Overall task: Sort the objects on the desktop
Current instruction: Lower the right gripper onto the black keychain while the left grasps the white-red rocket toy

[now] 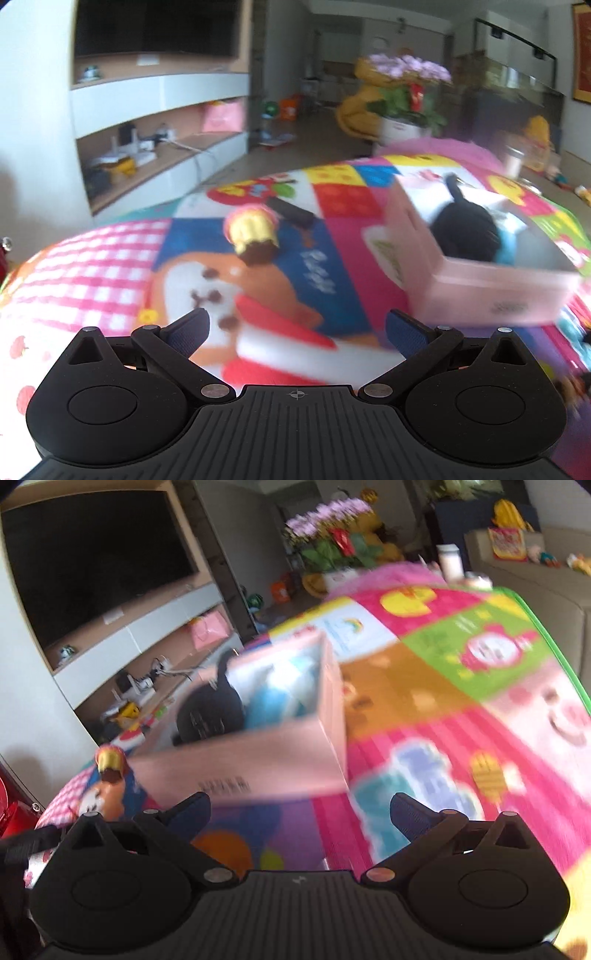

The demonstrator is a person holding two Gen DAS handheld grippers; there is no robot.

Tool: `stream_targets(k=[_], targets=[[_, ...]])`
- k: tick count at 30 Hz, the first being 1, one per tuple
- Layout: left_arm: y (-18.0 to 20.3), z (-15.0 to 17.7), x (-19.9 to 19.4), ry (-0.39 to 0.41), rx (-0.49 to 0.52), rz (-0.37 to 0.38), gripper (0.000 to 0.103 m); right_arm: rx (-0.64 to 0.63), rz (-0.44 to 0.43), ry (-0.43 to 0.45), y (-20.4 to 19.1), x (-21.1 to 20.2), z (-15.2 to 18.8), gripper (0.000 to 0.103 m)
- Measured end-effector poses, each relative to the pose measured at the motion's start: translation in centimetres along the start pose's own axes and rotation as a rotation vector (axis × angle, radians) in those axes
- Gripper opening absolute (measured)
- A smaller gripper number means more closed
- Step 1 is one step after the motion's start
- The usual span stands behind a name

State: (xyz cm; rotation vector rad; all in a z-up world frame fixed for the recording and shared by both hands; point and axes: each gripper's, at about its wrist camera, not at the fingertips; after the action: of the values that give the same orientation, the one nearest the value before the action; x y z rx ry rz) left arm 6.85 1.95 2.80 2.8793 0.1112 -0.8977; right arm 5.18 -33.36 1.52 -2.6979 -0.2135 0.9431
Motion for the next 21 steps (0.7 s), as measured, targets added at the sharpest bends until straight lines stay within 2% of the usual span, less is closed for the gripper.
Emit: stream_targets(k=[4, 7, 9, 12, 14, 17, 21], targets=[[-0.7, -0.9, 1.7, 0.039, -0.027, -0.088, 0.103, 0.015, 0.003, 0.018, 0.3, -0.8, 2.2, 0.103], [-1.8, -1.3, 2.9, 0.012, -0.027, -0.082, 0.103, -0.047, 0.003, 0.046, -0.7, -1.2, 2.4, 0.103], [-2.4, -1.3, 3.6, -0.035, -0.009, -0.006, 0.103, -0.067, 0.005, 0.008, -1.0, -0.5, 2.3, 0.103], [-2.6, -0.7, 4.0, -0.122, 0.048, 0.212, 0.103, -0.056, 0.006, -0.010, -0.9, 0.0, 2.1, 0.103], [-2.3, 0.1, 3.5, -0.155, 0.080, 0.309, 0.103, -0.046, 0.001, -0.012, -0.8, -0.1, 2.2, 0.103], [-1.7, 1.4, 2.2, -0.167, 0.110, 0.373, 0.103, -0.053, 0.006, -0.014, -0.8, 0.0, 2.2, 0.103], [-0.9, 2.7, 0.4, -0.218, 0.101, 0.439, 0.103, -0.061, 0.014, -0.019, -0.9, 0.1, 2.2, 0.103]])
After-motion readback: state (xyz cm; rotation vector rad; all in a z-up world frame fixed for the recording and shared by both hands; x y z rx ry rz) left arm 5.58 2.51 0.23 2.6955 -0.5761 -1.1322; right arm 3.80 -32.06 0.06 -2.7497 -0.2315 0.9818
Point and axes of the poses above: each gripper's, at about its wrist camera, not at the fingertips, and x roughly the way its jaws point, y to its right, z to its underside, and after that the axes turned 4 degrees about -x, right-handed
